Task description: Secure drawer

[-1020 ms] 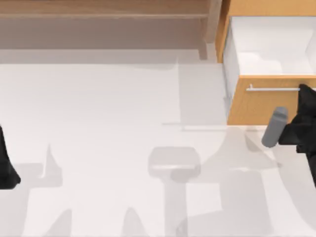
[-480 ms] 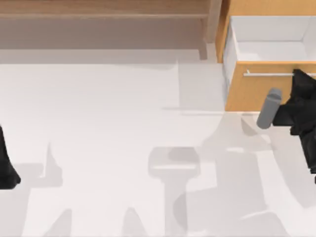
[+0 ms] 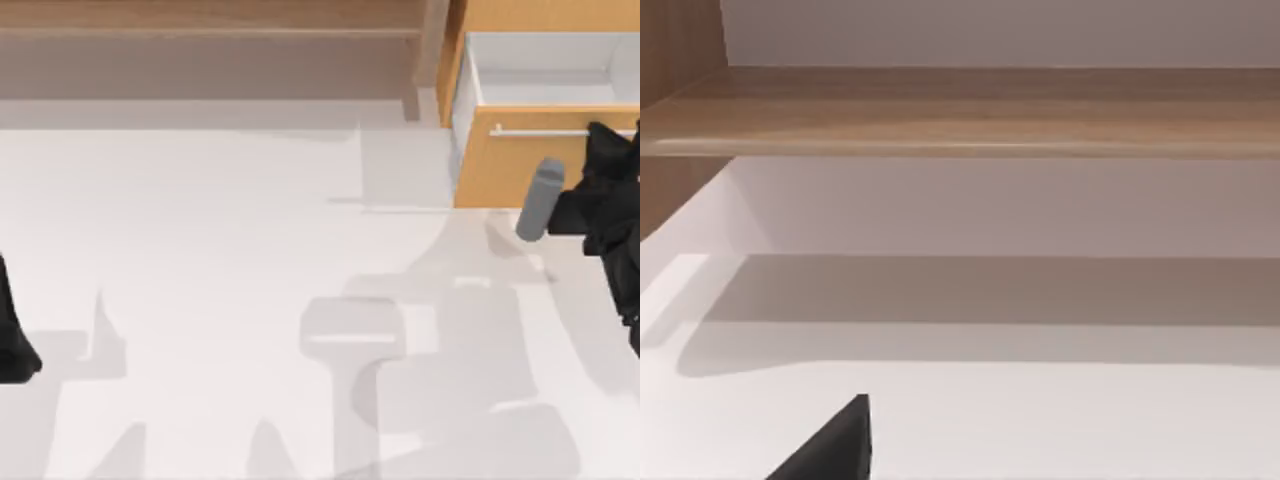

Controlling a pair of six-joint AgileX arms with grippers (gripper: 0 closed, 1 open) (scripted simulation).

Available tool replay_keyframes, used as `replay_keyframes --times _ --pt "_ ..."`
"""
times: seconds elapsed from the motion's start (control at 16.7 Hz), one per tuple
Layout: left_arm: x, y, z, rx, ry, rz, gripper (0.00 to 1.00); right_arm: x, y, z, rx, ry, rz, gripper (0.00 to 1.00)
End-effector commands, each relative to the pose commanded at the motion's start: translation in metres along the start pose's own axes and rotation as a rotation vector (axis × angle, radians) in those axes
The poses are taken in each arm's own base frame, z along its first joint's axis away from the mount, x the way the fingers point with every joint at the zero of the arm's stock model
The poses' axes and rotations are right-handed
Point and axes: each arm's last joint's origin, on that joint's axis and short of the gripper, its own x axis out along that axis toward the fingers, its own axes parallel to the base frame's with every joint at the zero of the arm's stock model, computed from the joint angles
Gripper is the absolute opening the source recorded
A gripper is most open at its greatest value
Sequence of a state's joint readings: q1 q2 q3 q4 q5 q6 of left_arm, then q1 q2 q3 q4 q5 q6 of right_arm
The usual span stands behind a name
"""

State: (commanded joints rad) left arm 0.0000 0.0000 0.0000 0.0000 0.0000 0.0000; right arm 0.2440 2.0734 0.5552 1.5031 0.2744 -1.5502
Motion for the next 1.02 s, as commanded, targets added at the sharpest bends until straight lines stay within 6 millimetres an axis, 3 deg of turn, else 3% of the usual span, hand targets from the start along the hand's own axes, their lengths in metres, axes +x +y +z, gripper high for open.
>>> replay_keyframes --times 0.12,0.42,0.84,1.02 --pt "0.0 0.0 0.0 0.0 0.0 0.0 1.0 0.009 0.002 -0.001 -0.002 0.005 0.009 0.0" --pt "0.0 0.0 0.0 0.0 0.0 0.0 1.0 0.055 -0.002 0.001 0.001 -0.001 -0.009 0.0" --pt "0.0 0.0 0.0 0.0 0.0 0.0 1.0 0.065 0.001 0.002 -0.001 -0.009 0.011 0.0" --pt "0.0 0.0 0.0 0.0 0.0 0.0 1.0 0.086 0.002 0.002 -0.001 -0.006 0.01 0.0"
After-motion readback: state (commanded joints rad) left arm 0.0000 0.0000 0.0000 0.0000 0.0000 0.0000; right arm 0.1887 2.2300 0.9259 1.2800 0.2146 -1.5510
